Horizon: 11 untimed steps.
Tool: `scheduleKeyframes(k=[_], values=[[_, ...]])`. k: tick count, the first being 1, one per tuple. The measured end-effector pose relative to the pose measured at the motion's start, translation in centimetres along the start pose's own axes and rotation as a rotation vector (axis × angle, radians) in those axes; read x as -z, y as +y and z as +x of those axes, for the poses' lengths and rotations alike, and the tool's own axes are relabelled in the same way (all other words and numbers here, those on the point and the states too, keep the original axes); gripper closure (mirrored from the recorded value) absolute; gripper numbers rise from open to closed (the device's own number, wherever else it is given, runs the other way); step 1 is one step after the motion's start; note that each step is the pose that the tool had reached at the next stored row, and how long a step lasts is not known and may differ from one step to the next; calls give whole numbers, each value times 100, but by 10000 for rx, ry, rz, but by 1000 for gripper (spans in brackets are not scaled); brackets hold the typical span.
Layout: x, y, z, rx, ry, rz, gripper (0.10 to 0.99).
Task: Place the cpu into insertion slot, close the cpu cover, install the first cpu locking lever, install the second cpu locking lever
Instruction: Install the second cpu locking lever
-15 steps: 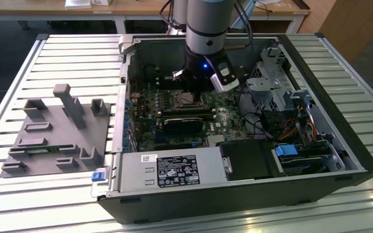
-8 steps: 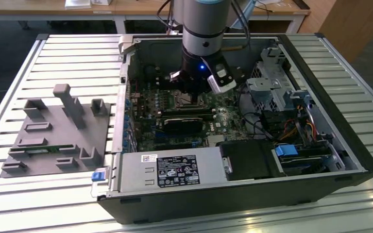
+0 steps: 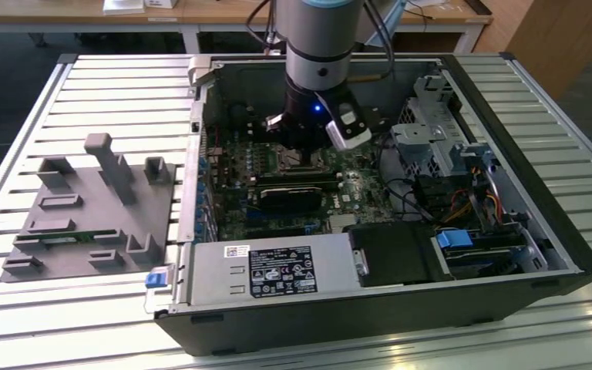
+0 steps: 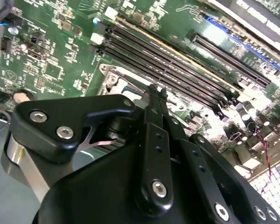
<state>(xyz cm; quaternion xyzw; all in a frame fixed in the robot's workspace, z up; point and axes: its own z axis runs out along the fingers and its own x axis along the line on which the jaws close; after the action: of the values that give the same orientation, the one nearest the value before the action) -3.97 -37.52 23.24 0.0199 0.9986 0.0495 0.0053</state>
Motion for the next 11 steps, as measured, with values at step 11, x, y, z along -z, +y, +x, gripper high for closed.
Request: scheduleKeyframes(k=[11], values=[[-70,-27,109,1,10,1,980]])
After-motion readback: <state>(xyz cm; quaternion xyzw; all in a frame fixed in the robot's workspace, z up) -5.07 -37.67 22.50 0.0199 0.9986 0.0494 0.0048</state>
